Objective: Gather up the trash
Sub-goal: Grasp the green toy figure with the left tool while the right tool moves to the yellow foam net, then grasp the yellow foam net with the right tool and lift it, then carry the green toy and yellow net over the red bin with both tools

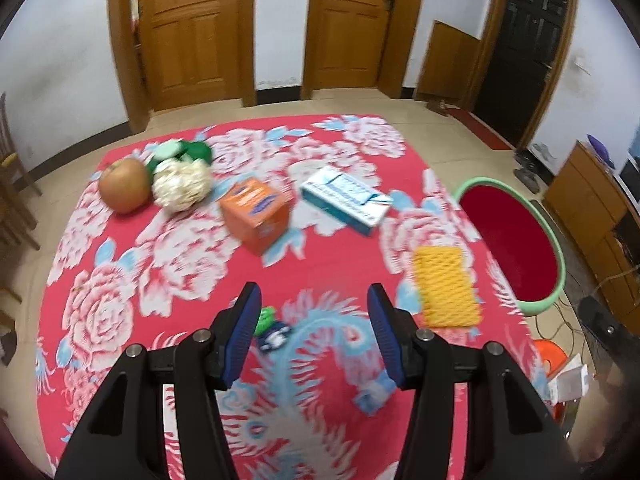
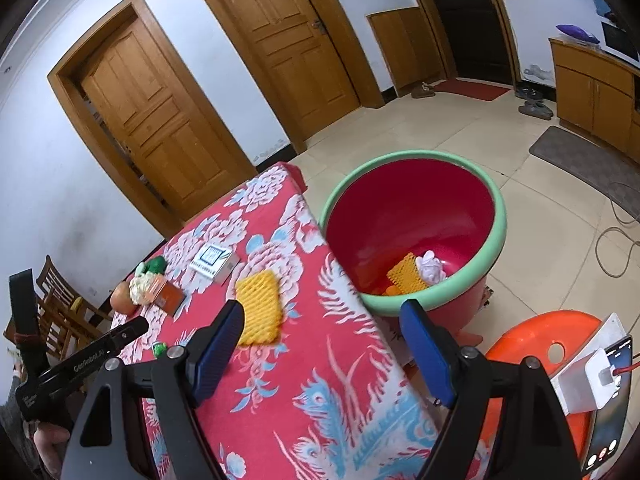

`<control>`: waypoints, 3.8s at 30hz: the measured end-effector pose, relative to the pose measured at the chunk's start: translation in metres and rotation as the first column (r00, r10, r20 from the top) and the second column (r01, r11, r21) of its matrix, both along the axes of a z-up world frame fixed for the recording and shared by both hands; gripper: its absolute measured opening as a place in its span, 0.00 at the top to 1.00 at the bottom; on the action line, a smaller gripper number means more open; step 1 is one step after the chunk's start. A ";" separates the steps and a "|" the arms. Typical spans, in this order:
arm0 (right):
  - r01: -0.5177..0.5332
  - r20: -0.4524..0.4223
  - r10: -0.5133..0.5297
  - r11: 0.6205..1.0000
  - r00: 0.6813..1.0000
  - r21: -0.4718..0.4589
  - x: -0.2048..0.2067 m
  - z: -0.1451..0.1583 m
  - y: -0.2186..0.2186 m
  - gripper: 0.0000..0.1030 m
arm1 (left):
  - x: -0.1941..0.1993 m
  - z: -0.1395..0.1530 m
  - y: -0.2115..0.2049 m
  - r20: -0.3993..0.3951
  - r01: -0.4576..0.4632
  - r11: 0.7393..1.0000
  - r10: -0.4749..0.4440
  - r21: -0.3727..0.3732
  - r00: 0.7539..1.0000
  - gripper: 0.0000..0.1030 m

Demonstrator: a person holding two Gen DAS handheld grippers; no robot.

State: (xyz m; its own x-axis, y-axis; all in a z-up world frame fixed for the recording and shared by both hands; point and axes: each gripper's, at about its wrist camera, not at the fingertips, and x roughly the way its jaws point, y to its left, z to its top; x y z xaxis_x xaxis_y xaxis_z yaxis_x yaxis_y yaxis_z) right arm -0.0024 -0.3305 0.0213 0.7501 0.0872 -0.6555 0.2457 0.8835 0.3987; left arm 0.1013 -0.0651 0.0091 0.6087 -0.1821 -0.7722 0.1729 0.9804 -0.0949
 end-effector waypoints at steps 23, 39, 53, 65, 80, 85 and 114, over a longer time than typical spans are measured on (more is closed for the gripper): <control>-0.055 -0.079 0.055 0.999 0.995 0.002 0.014 -0.026 0.021 0.20 | 0.017 -0.053 0.022 -0.081 -0.086 0.996 0.087 0.017 0.993 0.49; -0.064 -0.096 0.063 0.998 0.993 -0.004 0.016 -0.030 0.026 0.20 | 0.012 -0.055 0.026 -0.080 -0.058 0.998 0.055 -0.033 0.995 0.76; -0.128 -0.106 0.123 0.991 0.987 -0.044 0.030 -0.025 0.056 0.20 | -0.005 -0.039 0.056 -0.041 -0.086 0.994 0.083 -0.069 0.996 0.76; -0.196 -0.165 0.183 0.978 0.969 -0.069 0.069 -0.047 0.080 0.27 | -0.004 -0.043 0.075 -0.038 -0.145 0.989 0.144 -0.029 0.989 0.76; -0.235 -0.169 0.219 0.969 0.961 -0.081 0.082 -0.059 0.085 0.75 | -0.002 -0.045 0.074 -0.035 -0.141 0.990 0.140 -0.029 0.990 0.76; -0.259 -0.131 0.247 0.962 0.960 -0.084 0.077 -0.053 0.088 0.87 | -0.006 -0.038 0.070 -0.017 -0.132 0.991 0.132 -0.032 0.991 0.76; -0.031 0.029 0.034 0.994 0.999 -0.107 0.035 -0.005 -0.007 0.88 | 0.015 0.026 -0.060 0.107 0.175 0.984 -0.170 -0.032 0.980 0.76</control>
